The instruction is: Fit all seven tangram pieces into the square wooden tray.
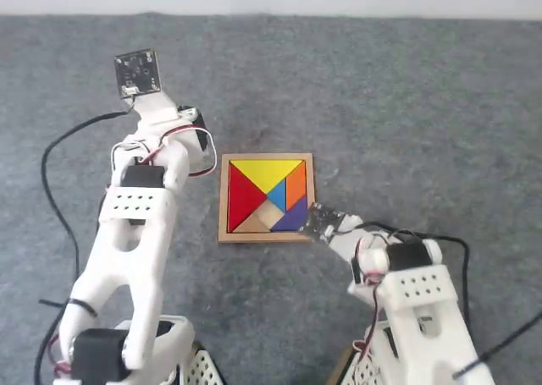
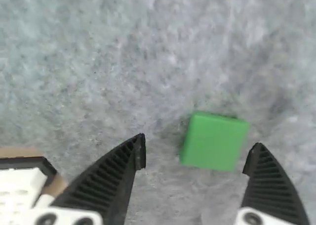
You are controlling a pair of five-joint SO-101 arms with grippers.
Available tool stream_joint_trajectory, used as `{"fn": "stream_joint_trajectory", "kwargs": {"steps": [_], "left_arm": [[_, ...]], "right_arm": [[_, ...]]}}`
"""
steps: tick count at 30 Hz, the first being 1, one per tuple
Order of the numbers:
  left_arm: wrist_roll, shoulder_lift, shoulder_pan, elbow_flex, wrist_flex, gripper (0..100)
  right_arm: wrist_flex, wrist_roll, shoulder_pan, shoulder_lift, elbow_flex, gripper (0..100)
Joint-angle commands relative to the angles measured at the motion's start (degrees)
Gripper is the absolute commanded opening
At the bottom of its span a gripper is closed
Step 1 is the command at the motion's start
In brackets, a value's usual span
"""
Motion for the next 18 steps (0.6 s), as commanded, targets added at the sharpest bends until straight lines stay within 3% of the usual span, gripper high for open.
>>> {"fn": "stream_joint_trajectory", "kwargs": {"steps": [1, 7, 15, 18], "left_arm": [[-0.62, -2.46, -0.26, -0.75, -1.49, 1], [-2.64, -2.46, -0.18, -0.66, -1.49, 1], [-3.34, -2.64, 0.09, -0.48, -1.49, 1], [-3.34, -2.64, 0.09, -0.48, -1.49, 1]], "right_arm": [[-4.79, -3.96, 4.35, 12.7, -6.59, 32.2], [-7.6, -2.64, 10.59, 29.58, -14.33, 32.2], [-11.91, 2.55, 9.8, 36.0, -14.77, 32.0], [-12.88, 4.66, 9.8, 36.97, -14.86, 26.2]]}}
